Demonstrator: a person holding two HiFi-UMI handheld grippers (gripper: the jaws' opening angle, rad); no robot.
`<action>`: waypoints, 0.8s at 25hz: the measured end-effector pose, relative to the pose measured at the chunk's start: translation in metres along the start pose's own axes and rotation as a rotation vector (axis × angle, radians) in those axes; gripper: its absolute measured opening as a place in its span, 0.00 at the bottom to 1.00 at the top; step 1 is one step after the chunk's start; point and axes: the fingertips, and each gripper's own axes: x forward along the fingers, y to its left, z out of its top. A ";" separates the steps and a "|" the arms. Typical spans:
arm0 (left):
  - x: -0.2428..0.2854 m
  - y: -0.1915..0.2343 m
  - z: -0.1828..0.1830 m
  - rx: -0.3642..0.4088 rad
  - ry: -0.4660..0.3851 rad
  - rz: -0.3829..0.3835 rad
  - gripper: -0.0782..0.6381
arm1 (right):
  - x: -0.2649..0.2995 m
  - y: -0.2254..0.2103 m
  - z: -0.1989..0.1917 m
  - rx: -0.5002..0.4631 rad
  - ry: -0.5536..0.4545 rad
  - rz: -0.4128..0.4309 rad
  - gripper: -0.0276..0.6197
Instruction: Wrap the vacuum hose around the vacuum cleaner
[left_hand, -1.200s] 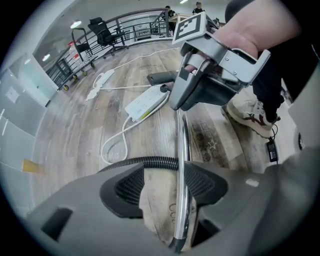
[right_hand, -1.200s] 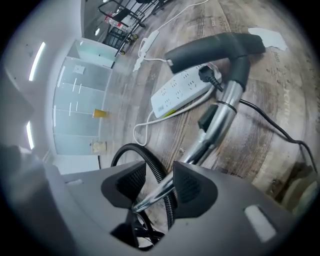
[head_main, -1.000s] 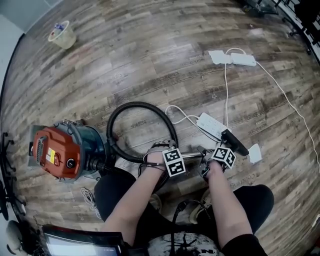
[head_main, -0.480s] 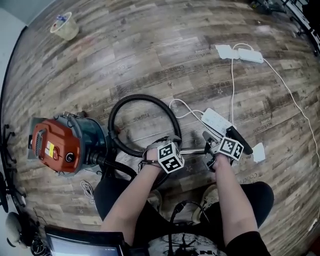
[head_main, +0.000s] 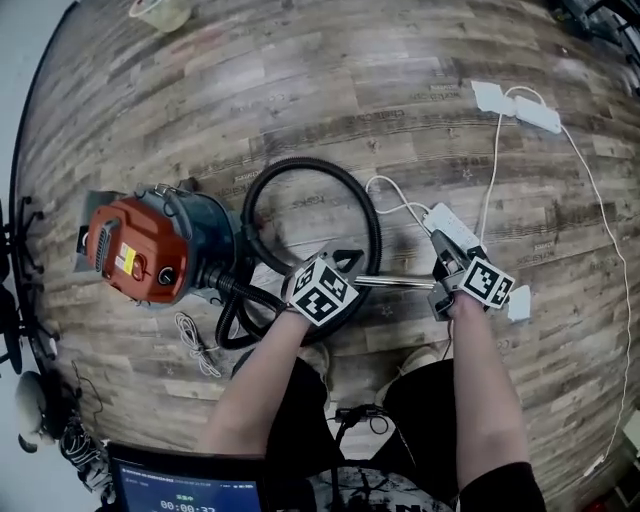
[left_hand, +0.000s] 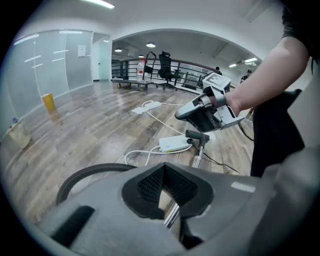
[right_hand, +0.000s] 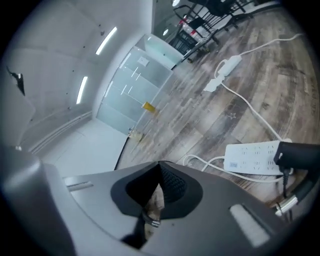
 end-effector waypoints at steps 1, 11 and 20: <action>-0.013 -0.004 0.006 -0.018 -0.024 -0.011 0.11 | -0.002 0.018 0.002 -0.042 0.015 0.024 0.05; -0.185 -0.106 0.107 -0.171 -0.239 -0.226 0.11 | -0.094 0.284 0.009 -0.338 0.124 0.395 0.05; -0.387 -0.144 0.188 -0.366 -0.478 -0.256 0.12 | -0.203 0.472 -0.007 -0.470 0.229 0.470 0.05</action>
